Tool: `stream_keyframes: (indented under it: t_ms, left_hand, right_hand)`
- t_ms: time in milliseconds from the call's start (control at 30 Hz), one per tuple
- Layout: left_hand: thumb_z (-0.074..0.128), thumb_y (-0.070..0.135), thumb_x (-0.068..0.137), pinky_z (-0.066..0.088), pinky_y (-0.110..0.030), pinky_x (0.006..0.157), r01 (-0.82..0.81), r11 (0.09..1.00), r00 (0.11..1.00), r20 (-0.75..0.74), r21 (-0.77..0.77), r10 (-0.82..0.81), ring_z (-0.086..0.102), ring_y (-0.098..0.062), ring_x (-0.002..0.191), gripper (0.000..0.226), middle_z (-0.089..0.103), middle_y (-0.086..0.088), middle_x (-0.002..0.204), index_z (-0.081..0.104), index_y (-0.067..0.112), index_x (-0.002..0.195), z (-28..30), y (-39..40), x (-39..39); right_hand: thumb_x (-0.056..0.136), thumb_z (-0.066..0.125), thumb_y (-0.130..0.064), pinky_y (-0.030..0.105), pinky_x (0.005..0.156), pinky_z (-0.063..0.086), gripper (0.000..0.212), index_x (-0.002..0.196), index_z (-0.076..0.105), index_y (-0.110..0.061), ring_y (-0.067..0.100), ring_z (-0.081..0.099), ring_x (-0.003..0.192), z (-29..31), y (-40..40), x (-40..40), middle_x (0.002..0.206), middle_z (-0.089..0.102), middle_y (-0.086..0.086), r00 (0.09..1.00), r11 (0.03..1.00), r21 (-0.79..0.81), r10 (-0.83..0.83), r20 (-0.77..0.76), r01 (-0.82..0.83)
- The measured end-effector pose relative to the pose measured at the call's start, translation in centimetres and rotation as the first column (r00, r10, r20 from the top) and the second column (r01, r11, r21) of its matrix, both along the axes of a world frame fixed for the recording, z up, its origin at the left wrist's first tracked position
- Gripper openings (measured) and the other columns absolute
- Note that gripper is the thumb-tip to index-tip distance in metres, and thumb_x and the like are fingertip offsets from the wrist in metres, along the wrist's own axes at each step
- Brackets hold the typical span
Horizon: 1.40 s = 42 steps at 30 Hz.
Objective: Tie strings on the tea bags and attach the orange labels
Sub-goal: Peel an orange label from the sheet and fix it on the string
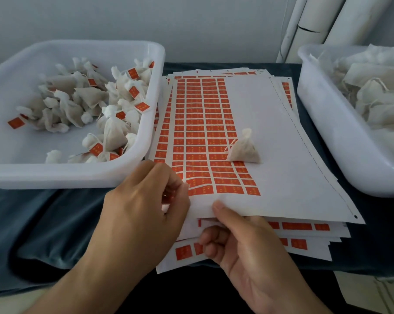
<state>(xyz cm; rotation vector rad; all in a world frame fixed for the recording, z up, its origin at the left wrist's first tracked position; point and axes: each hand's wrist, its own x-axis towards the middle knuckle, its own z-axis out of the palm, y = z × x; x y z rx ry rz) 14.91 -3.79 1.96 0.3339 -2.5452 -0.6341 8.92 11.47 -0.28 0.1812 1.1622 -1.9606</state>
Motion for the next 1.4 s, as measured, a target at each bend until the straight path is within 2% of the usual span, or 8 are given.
stream_keyframes:
  t_ms: [167,300,367,433,500,633,767,1400]
  left_hand:
    - [0.065,0.023,0.097,0.038,-0.006,0.052,-0.007,0.986,0.989,-0.147,-0.164,-0.017,0.062,-0.007,0.070,0.015,0.061,0.004,0.091,0.058,0.016,0.085,1.1,0.5,-0.8]
    - [0.062,0.028,0.098,0.047,-0.012,0.057,0.053,0.971,0.971,-0.213,-0.233,-0.104,0.061,-0.008,0.072,0.015,0.061,0.005,0.091,0.061,0.017,0.088,1.5,1.0,-1.8]
    - [0.063,0.028,0.099,0.054,-0.022,0.057,0.064,0.968,0.970,-0.214,-0.244,-0.118,0.062,-0.010,0.072,0.014,0.064,0.005,0.091,0.065,0.017,0.090,1.4,1.0,-3.1]
    - [0.064,0.027,0.101,0.057,-0.027,0.058,0.070,0.973,0.976,-0.186,-0.219,-0.112,0.063,-0.011,0.072,0.013,0.066,0.004,0.092,0.067,0.017,0.093,1.2,1.0,-4.6]
    - [0.064,0.030,0.097,0.057,-0.027,0.058,0.079,0.981,0.983,-0.150,-0.176,-0.106,0.062,-0.009,0.072,0.012,0.067,0.005,0.092,0.068,0.018,0.095,0.9,1.0,-6.1]
    - [0.063,0.033,0.096,0.057,-0.031,0.061,0.096,0.994,0.985,-0.141,-0.055,-0.103,0.059,-0.007,0.072,0.013,0.063,0.010,0.090,0.066,0.021,0.093,0.4,1.1,-8.9]
    - [0.061,0.040,0.098,0.058,-0.023,0.065,0.059,0.998,0.989,-0.138,-0.025,-0.061,0.062,-0.007,0.074,0.015,0.064,0.013,0.094,0.067,0.027,0.097,0.7,1.3,-11.7]
    - [0.061,0.049,0.096,0.047,-0.013,0.063,0.022,0.999,0.994,-0.108,-0.048,-0.028,0.062,-0.006,0.081,0.027,0.067,0.011,0.112,0.069,0.028,0.111,-2.6,0.3,-18.1]
  right_hand:
    - [0.071,0.072,-0.030,0.028,0.048,0.054,0.054,0.122,0.060,-0.017,0.023,0.066,0.054,0.1,-0.1,-0.1,0.077,0.073,0.017,0.999,0.999,0.025,0.048,0.008,-0.048]
    - [0.076,0.071,-0.054,0.027,0.058,0.054,0.044,0.110,0.061,-0.028,0.017,0.067,0.061,0.5,0.0,-0.3,0.087,0.077,0.006,0.953,0.955,0.137,0.280,-0.117,-0.264]
    - [0.087,0.062,-0.070,0.026,0.071,0.051,0.042,0.088,0.065,-0.028,0.008,0.062,0.069,0.5,0.8,-0.5,0.076,0.068,-0.001,0.750,0.822,0.367,0.557,-0.357,-0.435]
    - [0.102,0.054,-0.049,0.012,0.072,0.045,0.032,0.079,0.062,-0.027,-0.005,0.055,0.065,0.6,1.7,-0.6,0.072,0.062,0.007,0.506,0.700,0.476,0.714,-0.483,-0.532]
    - [0.106,0.052,-0.039,0.005,0.063,0.042,0.035,0.078,0.064,-0.022,-0.009,0.052,0.060,2.0,2.6,-1.6,0.080,0.062,0.018,0.414,0.648,0.445,0.750,-0.516,-0.618]
    - [0.094,0.061,-0.057,0.015,0.046,0.044,0.033,0.085,0.072,-0.026,0.006,0.060,0.051,6.0,4.0,-6.5,0.072,0.071,0.001,0.680,0.902,0.282,0.432,-0.593,-0.328]
    - [0.101,0.051,-0.053,0.018,0.055,0.050,0.027,0.105,0.065,-0.031,0.011,0.068,0.059,6.6,2.1,-12.8,0.080,0.073,-0.010,0.596,0.849,0.490,0.293,-0.748,0.197]
    - [0.094,0.072,-0.032,0.015,0.059,0.052,0.008,0.093,0.078,-0.027,0.003,0.067,0.062,1.7,-1.0,-20.5,0.084,0.077,-0.011,0.623,0.886,0.422,0.223,-0.749,0.191]
